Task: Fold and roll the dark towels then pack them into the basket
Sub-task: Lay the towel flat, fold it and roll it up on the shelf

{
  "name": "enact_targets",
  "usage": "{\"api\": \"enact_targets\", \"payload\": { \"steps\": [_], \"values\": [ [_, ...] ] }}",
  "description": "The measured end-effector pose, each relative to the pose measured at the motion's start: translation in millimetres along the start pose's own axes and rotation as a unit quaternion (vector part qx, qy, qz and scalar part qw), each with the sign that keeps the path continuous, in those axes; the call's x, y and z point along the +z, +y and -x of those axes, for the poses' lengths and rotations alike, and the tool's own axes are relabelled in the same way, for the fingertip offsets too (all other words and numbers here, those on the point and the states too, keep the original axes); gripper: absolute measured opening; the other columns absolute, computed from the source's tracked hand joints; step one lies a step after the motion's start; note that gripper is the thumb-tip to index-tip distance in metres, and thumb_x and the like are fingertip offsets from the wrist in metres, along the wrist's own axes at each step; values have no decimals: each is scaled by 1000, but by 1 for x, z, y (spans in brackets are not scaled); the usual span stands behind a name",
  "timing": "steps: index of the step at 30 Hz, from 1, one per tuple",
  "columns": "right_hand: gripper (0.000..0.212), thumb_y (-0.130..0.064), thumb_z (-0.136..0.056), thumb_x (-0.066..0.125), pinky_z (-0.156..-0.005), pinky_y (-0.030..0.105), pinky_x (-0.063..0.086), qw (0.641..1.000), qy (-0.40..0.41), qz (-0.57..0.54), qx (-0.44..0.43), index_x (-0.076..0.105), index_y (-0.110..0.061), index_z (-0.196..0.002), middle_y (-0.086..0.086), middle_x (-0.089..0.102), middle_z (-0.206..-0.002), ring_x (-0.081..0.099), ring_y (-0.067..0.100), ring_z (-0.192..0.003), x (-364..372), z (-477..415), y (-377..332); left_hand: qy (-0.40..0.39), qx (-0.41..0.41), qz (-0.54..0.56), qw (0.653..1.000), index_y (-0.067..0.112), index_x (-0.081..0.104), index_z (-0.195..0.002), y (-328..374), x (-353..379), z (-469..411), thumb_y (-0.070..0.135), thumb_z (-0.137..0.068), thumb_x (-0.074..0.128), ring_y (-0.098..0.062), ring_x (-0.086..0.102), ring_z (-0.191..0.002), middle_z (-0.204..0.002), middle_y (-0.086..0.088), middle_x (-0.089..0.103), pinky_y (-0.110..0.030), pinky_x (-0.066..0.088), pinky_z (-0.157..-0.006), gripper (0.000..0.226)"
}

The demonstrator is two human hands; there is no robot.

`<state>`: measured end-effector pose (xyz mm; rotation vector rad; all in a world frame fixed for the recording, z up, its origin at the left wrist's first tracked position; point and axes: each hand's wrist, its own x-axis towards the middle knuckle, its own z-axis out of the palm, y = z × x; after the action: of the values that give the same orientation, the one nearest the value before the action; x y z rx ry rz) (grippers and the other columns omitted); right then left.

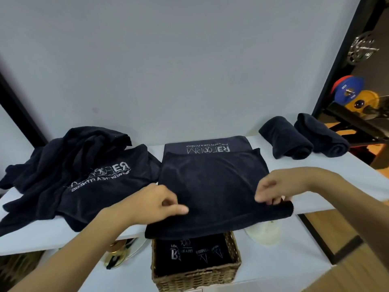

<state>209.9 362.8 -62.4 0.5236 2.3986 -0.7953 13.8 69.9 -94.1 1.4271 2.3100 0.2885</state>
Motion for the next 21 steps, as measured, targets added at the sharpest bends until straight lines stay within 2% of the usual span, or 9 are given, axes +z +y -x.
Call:
{"api": "enact_targets", "payload": {
  "steps": [2,4,7,9,11,13,15,18,21],
  "values": [
    [23,-40,-93,60,-73,26,57,992,115,-56,-1,68,-22,-105,0,70,-98,70,16,-87,-7,-16,8,87,-11,-15,996,31,69,-84,-7,1,-26,63,-85,56,-4,61,-74,-81,14,66,-31,52,-79,35],
    [24,-30,-94,58,-71,31,57,964,259,-45,26,65,-16,-113,4,68,-101,68,24,-83,-15,-40,15,170,-53,-5,984,33,67,-103,-12,-2,-55,48,-88,62,-11,62,-91,-103,11,64,-39,50,-90,22],
    [44,-30,-95,56,-77,34,48,927,362,-13,102,49,-10,-133,9,60,-122,61,26,-89,-28,-73,22,219,-142,114,959,28,48,-136,-15,-14,-96,35,-89,65,-26,65,-99,-128,1,56,-43,54,-89,51],
    [39,-32,-93,58,-69,33,44,921,364,-47,133,50,-6,-121,11,62,-109,61,27,-89,-35,-91,24,211,-196,160,944,25,39,-142,-19,-19,-121,32,-87,67,-28,68,-87,-122,-2,61,-42,57,-82,62],
    [24,-29,-90,62,-61,31,42,917,367,-58,141,54,-6,-89,9,61,-82,64,31,-85,-42,-107,28,200,-228,152,941,20,49,-132,-26,-24,-140,31,-82,73,-26,67,-90,-112,-2,65,-38,55,-84,57],
    [32,-23,-89,61,-54,29,37,909,390,-57,136,45,-8,-66,7,52,-66,59,29,-70,-52,-115,29,196,-244,140,939,17,66,-105,-35,-31,-153,28,-76,78,-23,65,-93,-107,-3,69,-38,53,-88,33],
    [38,-21,-88,60,-50,28,32,896,423,-84,110,36,-12,-60,5,42,-60,43,22,-56,-65,-118,30,186,-242,121,945,17,69,-97,-44,-38,-161,29,-72,82,-23,65,-97,-105,-2,69,-40,52,-92,30],
    [35,-19,-87,60,-52,28,28,880,431,-199,33,35,-15,-63,3,36,-61,32,18,-57,-85,-122,32,129,-226,65,963,18,63,-114,-55,-41,-166,35,-70,85,-22,60,-108,-114,0,63,-34,48,-92,51],
    [27,-18,-89,57,-62,31,37,876,402,-266,-1,44,-13,-66,2,44,-67,41,18,-66,-98,-137,34,109,-212,77,968,18,69,-79,-61,-48,-169,26,-72,84,-18,63,-90,-86,4,67,-23,44,-69,19]
  ]
}}
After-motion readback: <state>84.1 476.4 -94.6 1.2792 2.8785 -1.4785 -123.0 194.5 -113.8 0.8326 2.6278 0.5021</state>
